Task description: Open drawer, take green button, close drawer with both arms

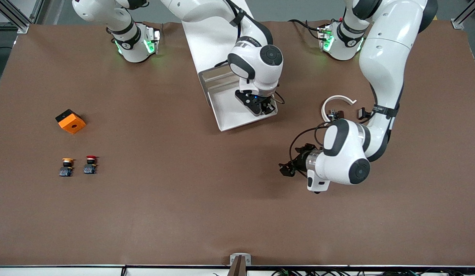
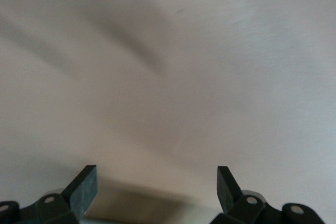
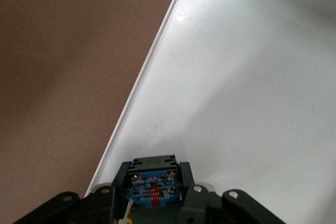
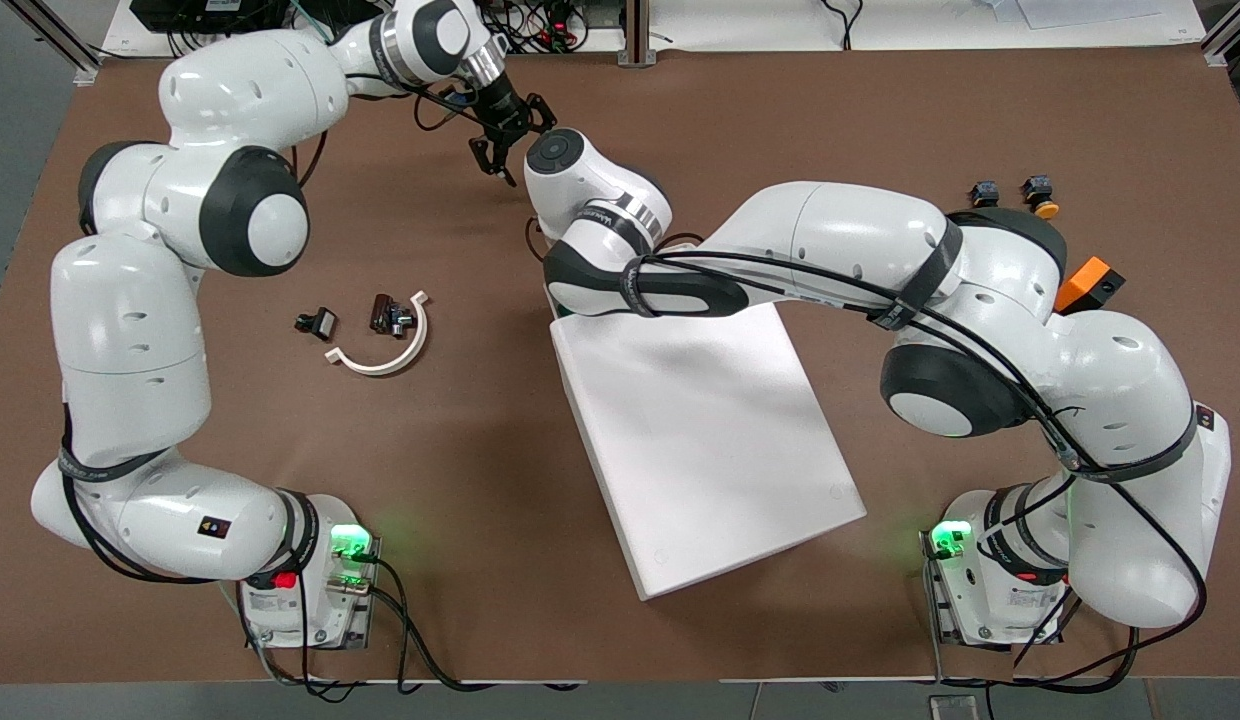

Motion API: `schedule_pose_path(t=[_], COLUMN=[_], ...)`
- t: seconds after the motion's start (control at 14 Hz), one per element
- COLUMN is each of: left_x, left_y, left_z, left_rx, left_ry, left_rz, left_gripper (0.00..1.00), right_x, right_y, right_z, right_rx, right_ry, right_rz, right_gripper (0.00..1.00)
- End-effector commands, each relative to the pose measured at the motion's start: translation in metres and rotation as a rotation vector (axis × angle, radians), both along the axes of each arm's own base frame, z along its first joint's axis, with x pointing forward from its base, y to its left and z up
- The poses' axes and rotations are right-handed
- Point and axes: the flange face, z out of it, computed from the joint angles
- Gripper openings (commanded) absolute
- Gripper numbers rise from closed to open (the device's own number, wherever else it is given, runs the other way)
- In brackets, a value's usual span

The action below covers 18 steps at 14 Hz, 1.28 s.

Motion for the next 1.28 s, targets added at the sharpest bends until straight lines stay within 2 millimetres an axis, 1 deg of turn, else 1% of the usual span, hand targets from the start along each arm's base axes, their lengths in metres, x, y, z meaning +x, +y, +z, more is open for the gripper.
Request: schedule_pose_path(t=[0.0, 0.07, 0.14, 0.28, 0.36, 0.43, 0.5, 0.64, 0.71, 0.78, 0.85, 0.93, 1.0, 1.07, 1.21], left_x=[0.003, 0.001, 0.002, 0.001, 0.0, 0.003, 0.006, 0.006, 0.008, 0.009, 0.009, 0.01, 0.01, 0.008, 0.007], left_y=[-0.012, -0.019, -0.017, -0.019, -0.021, -0.019, -0.015, -0.016, -0.016, -0.014, -0.014, -0.012, -0.011, -0.014, -0.015], left_z=[0.013, 0.014, 0.014, 0.012, 0.013, 0.014, 0.014, 0.014, 0.014, 0.015, 0.014, 0.013, 0.007, 0.005, 0.004], left_rx=[0.04, 0.077, 0.117, 0.172, 0.185, 0.193, 0.205, 0.234, 0.246, 0.252, 0.251, 0.249, 0.251, 0.254, 0.257], left_ry=[-0.131, -0.164, -0.188, -0.216, -0.23, -0.247, -0.262, -0.277, -0.29, -0.299, -0.297, -0.294, -0.286, -0.286, -0.286], left_rz=[-0.046, -0.088, -0.119, -0.167, -0.181, -0.178, -0.173, -0.18, -0.178, -0.172, -0.169, -0.168, -0.167, -0.175, -0.18], left_gripper=[1.0, 1.0, 1.0, 1.0, 1.0, 1.0, 1.0, 1.0, 1.0, 1.0, 1.0, 1.0, 1.0, 1.0, 1.0], right_x=[0.002, 0.007, 0.01, 0.029, 0.035, 0.042, 0.051, 0.067, 0.075, 0.085, 0.097, 0.112, 0.125, 0.142, 0.171], right_y=[0.004, 0.002, 0.002, 0.0, -0.001, -0.001, -0.006, -0.018, -0.025, -0.035, -0.051, -0.071, -0.091, -0.115, -0.162], right_z=[0.002, 0.006, 0.012, 0.035, 0.045, 0.059, 0.069, 0.081, 0.086, 0.097, 0.102, 0.102, 0.115, 0.131, 0.158], right_rx=[0.005, 0.01, 0.016, 0.068, 0.085, 0.094, 0.099, 0.094, 0.091, 0.095, 0.078, 0.053, 0.046, 0.048, 0.057], right_ry=[-0.017, -0.018, -0.017, -0.016, -0.002, -0.003, -0.002, 0.011, 0.024, 0.037, 0.06, 0.088, 0.102, 0.112, 0.118], right_rz=[-0.015, -0.021, -0.024, -0.064, -0.08, -0.078, -0.081, -0.067, -0.051, -0.031, 0.002, 0.044, 0.077, 0.103, 0.155], right_gripper=[0.0, 0.0, 0.0, 0.0, 0.0, 0.0, 0.0, 0.0, 0.0, 0.0, 0.0, 0.0, 0.0, 0.0, 0.0])
